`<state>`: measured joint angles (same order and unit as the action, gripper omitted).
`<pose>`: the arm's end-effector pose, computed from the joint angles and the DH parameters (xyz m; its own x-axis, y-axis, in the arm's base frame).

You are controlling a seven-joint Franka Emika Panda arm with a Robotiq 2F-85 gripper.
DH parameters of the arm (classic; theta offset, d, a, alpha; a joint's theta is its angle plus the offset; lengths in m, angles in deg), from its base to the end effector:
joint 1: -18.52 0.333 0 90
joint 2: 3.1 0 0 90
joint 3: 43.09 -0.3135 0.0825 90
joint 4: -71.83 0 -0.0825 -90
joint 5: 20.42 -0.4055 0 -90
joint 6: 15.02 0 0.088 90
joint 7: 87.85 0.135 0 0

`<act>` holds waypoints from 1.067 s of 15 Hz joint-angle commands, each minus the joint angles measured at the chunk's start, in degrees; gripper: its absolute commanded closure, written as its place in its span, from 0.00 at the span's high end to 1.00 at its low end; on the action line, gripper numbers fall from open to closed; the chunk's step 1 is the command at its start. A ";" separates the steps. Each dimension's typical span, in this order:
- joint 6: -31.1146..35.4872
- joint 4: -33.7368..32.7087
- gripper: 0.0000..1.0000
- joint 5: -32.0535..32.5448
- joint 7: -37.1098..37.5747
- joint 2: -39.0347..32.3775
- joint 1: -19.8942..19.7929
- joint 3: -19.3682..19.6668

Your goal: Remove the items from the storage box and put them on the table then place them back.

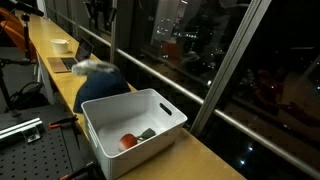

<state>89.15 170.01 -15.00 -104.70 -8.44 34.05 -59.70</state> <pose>0.5279 0.3136 0.4914 0.6403 0.7681 -0.0048 0.7666 -0.6386 0.0669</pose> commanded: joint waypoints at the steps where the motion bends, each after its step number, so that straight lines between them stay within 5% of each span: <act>1: 1.06 2.50 0.81 -1.62 -2.20 2.87 -2.05 1.92; 4: 4.67 7.06 0.99 -2.57 -5.48 5.57 -5.54 5.06; 9: 13.79 14.01 1.00 -1.79 -15.44 6.30 -10.65 10.65; 16: 25.67 20.55 1.00 -1.56 -23.68 -3.64 -15.98 15.29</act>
<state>110.49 189.54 -16.14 -125.78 -7.67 19.76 -45.66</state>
